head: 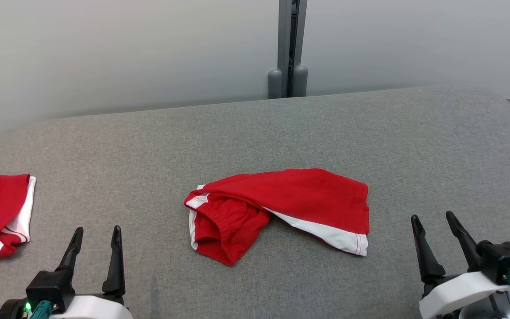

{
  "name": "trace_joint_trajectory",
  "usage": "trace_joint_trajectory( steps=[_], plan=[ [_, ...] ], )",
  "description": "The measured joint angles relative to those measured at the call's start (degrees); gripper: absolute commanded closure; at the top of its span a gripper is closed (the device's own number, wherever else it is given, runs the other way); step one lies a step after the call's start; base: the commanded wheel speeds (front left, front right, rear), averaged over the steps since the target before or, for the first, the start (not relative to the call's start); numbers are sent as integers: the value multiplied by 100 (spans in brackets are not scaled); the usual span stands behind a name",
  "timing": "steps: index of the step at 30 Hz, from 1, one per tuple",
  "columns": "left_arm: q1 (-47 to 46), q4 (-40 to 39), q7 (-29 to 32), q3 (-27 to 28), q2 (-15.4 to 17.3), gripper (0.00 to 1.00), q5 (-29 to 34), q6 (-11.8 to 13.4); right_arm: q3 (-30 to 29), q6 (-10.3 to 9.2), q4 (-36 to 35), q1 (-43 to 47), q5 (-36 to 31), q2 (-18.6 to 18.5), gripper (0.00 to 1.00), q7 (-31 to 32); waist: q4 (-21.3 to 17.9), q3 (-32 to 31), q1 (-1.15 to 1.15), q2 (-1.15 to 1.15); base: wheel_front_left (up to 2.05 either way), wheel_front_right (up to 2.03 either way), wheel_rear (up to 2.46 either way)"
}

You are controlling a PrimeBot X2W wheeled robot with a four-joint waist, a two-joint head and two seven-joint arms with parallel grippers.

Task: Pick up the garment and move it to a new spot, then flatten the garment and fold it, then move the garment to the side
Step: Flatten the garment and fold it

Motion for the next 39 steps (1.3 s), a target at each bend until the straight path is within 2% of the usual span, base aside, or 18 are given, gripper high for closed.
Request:
trace_joint_trajectory(
  steps=[8, 17, 23, 30, 39],
  plan=[
    [-227, -87, 209, -94, -5, 0, -22, -25, -13, 0, -31, -16, 48, 0, 0, -11, 15, 131, 0, 0, 0, 0, 0],
    [-1368, 341, 1629, -682, -196, 0, -452, -721, 87, 0, -9, -221, 48, 1, 0, -63, -31, 464, 0, 0, 0, 0, 0],
    [-1670, 738, 2399, -877, -344, 0, -853, -994, 113, 0, 77, -294, 91, 1, 0, -147, -201, 609, 0, 0, 0, 0, 0],
    [-1838, 1015, 2654, -866, -383, 0, -1081, -1102, 119, 0, 160, -409, 148, 0, 0, -216, -400, 786, 0, 0, 0, 0, 0],
    [-2129, 1329, 2608, -754, -377, 0, -1213, -1169, 138, 0, 281, -535, 199, 0, 0, -325, -604, 972, 0, 0, 0, 0, 0]
  ],
)
